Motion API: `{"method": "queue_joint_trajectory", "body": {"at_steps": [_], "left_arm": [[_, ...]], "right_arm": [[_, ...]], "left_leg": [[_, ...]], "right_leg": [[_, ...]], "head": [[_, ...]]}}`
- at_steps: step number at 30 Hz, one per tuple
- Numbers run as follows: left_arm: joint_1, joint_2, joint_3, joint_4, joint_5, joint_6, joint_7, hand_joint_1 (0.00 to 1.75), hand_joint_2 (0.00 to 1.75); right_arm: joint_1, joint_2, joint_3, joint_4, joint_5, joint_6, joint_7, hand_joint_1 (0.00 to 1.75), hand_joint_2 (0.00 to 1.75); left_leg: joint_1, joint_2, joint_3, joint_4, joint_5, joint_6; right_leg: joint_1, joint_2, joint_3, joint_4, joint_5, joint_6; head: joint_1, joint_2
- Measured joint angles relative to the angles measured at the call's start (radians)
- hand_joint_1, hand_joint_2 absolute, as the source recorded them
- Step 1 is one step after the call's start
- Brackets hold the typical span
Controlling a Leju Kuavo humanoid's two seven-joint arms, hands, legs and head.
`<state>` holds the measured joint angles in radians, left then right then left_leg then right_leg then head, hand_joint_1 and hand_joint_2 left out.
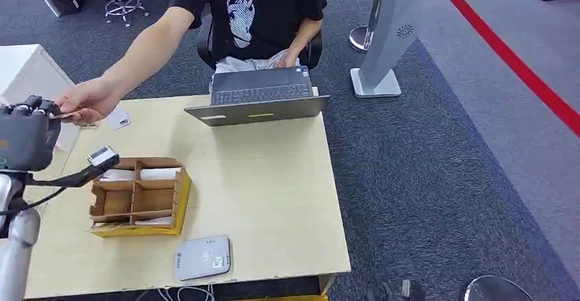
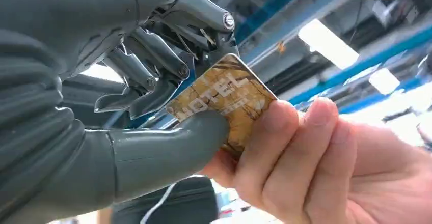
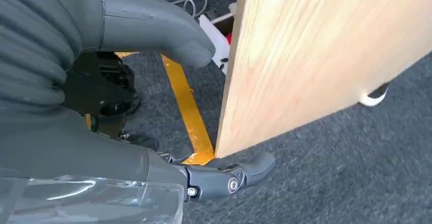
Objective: Pass the card to the sensor for recognition and then transmit it.
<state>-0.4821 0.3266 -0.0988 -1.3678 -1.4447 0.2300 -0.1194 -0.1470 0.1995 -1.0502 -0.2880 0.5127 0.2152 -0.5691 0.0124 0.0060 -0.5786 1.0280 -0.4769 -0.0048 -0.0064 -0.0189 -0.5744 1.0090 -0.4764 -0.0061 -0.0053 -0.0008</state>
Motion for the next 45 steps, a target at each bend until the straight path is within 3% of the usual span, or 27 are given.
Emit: {"method": "queue_joint_trajectory", "body": {"at_steps": [6,7,19,29,32,37,40,41,43,45], "left_arm": [[-0.092,0.006,0.0,0.123,-0.002,0.011,-0.001,1.69,1.75],[-0.097,0.006,0.0,0.132,-0.002,0.013,-0.001,0.0,1.75],[-0.04,-0.007,0.017,0.111,-0.012,0.105,0.019,0.0,1.75],[0.021,-0.028,0.051,-0.032,-0.015,0.159,0.015,0.0,1.75],[0.046,-0.039,0.072,-0.101,0.033,0.224,-0.004,0.0,1.75],[0.166,-0.104,0.129,-0.358,0.294,0.377,-0.098,0.0,1.75],[0.322,-0.177,0.187,-0.535,0.498,0.457,-0.244,0.0,1.75],[0.36,-0.204,0.204,-0.579,0.538,0.466,-0.282,0.0,1.75],[0.408,-0.235,0.23,-0.637,0.556,0.471,-0.293,0.0,1.75],[0.413,-0.237,0.232,-0.642,0.557,0.471,-0.294,0.0,1.75]], "right_arm": [[-0.003,0.0,0.014,0.004,0.0,-0.002,0.005,0.0,1.75],[-0.003,0.0,0.015,0.005,0.0,-0.002,0.005,0.0,1.75],[-0.002,0.0,0.026,0.011,-0.001,-0.009,0.007,0.0,1.75],[-0.001,0.0,0.034,0.013,-0.012,-0.015,0.007,0.0,1.75],[0.0,0.0,0.034,0.014,-0.02,-0.018,0.005,0.0,1.75],[0.013,0.0,0.034,0.013,-0.041,-0.027,-0.004,0.0,1.75],[0.027,0.0,0.031,0.013,-0.053,-0.036,-0.015,0.0,1.75],[0.033,0.0,0.03,0.013,-0.055,-0.036,-0.016,0.0,1.75],[0.038,0.0,0.029,0.012,-0.056,-0.036,-0.016,0.0,1.75],[0.038,0.0,0.029,0.012,-0.055,-0.036,-0.017,0.0,1.75]], "left_leg": [[0.0,0.004,0.0,0.0,0.003,-0.001],[0.0,0.005,0.0,0.0,0.003,-0.001],[0.0,0.006,-0.003,0.0,0.003,-0.001],[0.0,0.006,-0.004,0.0,0.003,-0.001],[0.0,0.007,-0.004,0.0,0.003,-0.001],[0.0,0.007,-0.004,0.0,0.0,0.0],[-0.001,0.012,-0.003,0.0,-0.003,0.002],[-0.001,0.012,-0.003,0.0,-0.003,0.002],[-0.001,0.01,-0.004,0.0,-0.004,0.003],[-0.001,0.01,-0.004,0.0,-0.004,0.003]], "right_leg": [[0.0,0.005,-0.002,0.0,0.005,-0.002],[0.0,0.005,-0.002,0.0,0.005,-0.002],[0.0,0.007,-0.005,0.0,0.005,-0.002],[0.0,0.007,-0.006,0.0,0.005,-0.002],[0.0,0.007,-0.006,0.0,0.005,-0.002],[0.0,0.008,-0.006,0.0,0.004,-0.001],[-0.001,0.012,-0.006,0.0,0.002,0.0],[0.0,0.011,-0.006,-0.001,0.001,0.001],[-0.001,0.009,-0.006,-0.001,0.0,0.002],[-0.001,0.009,-0.006,-0.001,0.0,0.002]], "head": [[-0.001,0.0],[-0.001,0.0],[-0.001,0.0],[-0.001,0.0],[-0.001,0.0],[0.0,0.0],[-0.003,0.0],[-0.001,0.0],[0.002,0.0],[0.002,0.0]]}}
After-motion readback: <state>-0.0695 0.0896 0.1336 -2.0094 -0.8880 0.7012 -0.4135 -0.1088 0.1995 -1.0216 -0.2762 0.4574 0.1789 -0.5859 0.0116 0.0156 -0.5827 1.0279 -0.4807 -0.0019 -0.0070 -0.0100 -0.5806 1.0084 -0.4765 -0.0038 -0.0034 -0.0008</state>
